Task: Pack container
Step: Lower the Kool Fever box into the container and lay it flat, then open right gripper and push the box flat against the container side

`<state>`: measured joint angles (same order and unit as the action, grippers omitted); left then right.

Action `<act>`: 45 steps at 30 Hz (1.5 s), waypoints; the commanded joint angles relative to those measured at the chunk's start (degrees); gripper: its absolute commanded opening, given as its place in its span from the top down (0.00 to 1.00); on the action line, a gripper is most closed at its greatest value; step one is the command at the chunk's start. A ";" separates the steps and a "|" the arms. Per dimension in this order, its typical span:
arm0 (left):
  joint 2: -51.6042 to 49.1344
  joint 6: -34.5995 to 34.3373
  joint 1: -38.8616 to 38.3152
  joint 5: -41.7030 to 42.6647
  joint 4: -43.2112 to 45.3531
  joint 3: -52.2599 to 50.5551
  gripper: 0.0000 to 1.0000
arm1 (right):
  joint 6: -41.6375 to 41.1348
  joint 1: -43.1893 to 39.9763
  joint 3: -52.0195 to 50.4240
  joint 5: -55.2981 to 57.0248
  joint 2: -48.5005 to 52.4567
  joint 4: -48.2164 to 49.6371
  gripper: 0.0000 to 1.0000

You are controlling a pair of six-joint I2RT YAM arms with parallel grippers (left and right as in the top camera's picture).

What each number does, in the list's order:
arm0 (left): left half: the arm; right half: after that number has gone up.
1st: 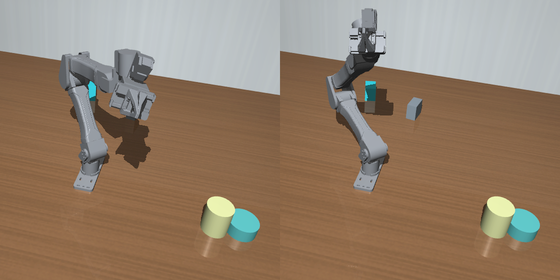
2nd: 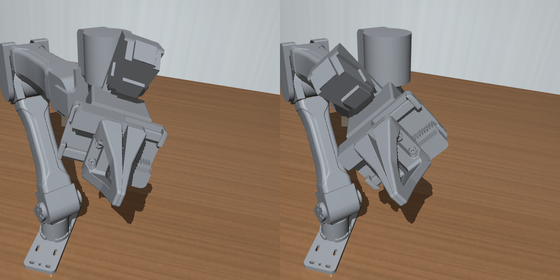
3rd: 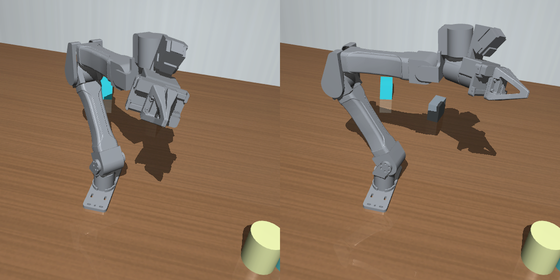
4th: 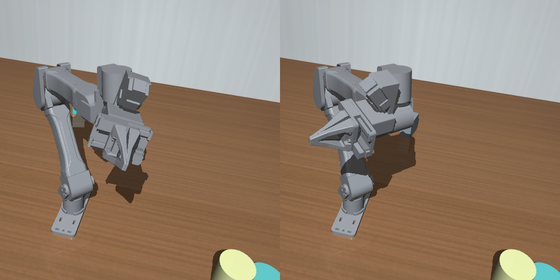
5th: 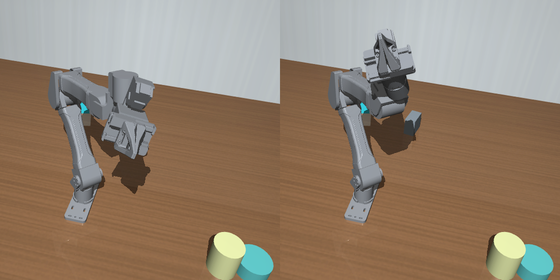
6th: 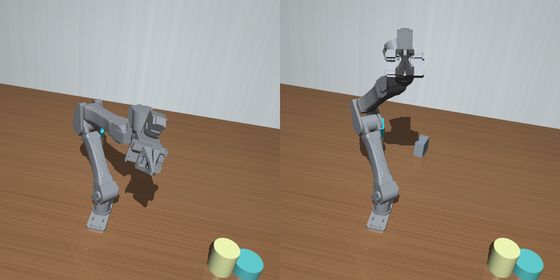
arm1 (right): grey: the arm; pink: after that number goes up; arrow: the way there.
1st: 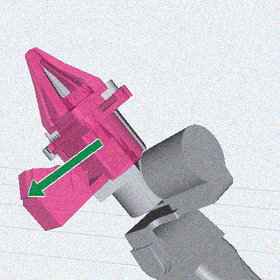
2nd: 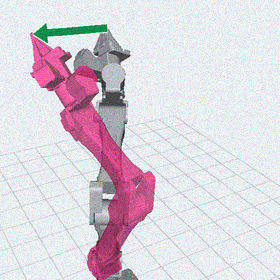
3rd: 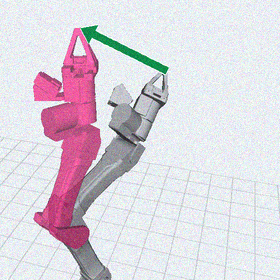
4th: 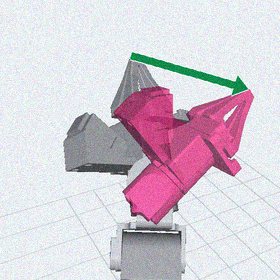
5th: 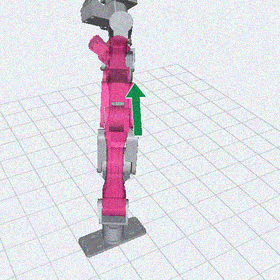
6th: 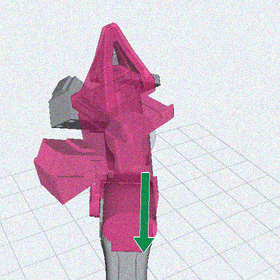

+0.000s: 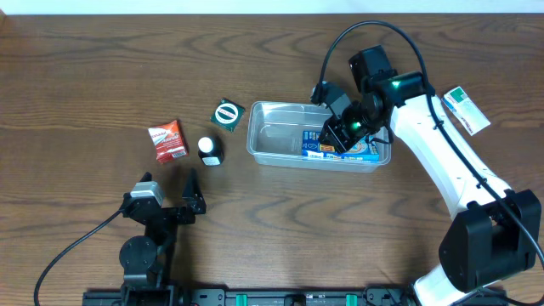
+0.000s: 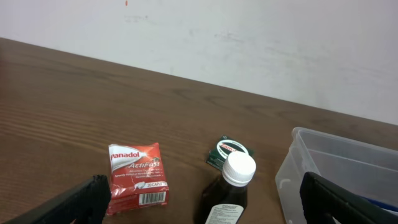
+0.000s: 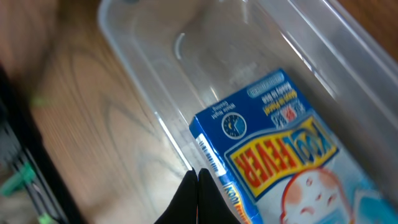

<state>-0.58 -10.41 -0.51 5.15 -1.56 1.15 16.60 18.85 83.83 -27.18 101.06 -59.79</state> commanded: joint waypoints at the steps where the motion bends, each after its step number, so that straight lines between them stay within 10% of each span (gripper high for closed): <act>1: 0.24 0.76 0.24 0.39 -2.05 -0.92 0.02 | -18.25 0.63 -0.76 6.27 -0.96 -0.48 0.99; 45: 0.24 0.76 0.24 0.39 -2.05 -0.92 0.02 | -24.35 -1.55 -8.59 20.48 -1.11 8.85 0.99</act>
<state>-0.60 -10.44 -0.54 5.15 -1.56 1.15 -9.41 18.24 70.19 -7.38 101.06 -50.35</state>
